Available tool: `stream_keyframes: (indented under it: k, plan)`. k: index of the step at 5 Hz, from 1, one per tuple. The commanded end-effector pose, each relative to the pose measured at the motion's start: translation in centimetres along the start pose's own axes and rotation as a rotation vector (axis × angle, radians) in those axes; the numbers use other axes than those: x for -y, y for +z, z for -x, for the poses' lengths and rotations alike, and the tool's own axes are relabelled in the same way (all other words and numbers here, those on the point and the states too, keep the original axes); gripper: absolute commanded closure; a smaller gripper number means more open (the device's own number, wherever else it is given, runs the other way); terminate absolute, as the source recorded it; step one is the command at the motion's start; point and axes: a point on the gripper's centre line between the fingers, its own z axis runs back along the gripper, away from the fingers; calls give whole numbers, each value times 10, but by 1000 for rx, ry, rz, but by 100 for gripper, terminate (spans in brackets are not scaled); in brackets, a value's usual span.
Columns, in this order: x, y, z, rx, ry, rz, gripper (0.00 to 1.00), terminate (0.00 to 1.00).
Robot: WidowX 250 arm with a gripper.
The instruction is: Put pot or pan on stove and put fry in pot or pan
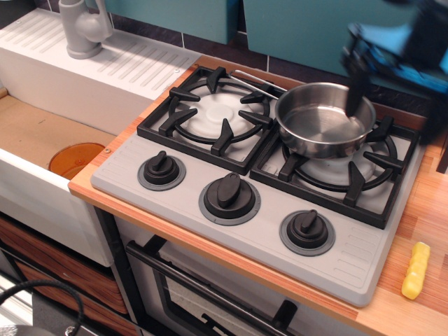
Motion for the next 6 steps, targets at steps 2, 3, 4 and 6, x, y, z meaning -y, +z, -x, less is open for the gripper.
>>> stream_keyframes:
  k: [2, 3, 4, 6]
  plan:
    - [33, -19, 15, 145, 77, 20, 0, 0]
    - [42, -30, 21, 130, 97, 53, 0, 0]
    - [51, -38, 26, 154, 104, 85, 0, 0]
    - [70, -42, 35, 166, 120, 58, 0, 0]
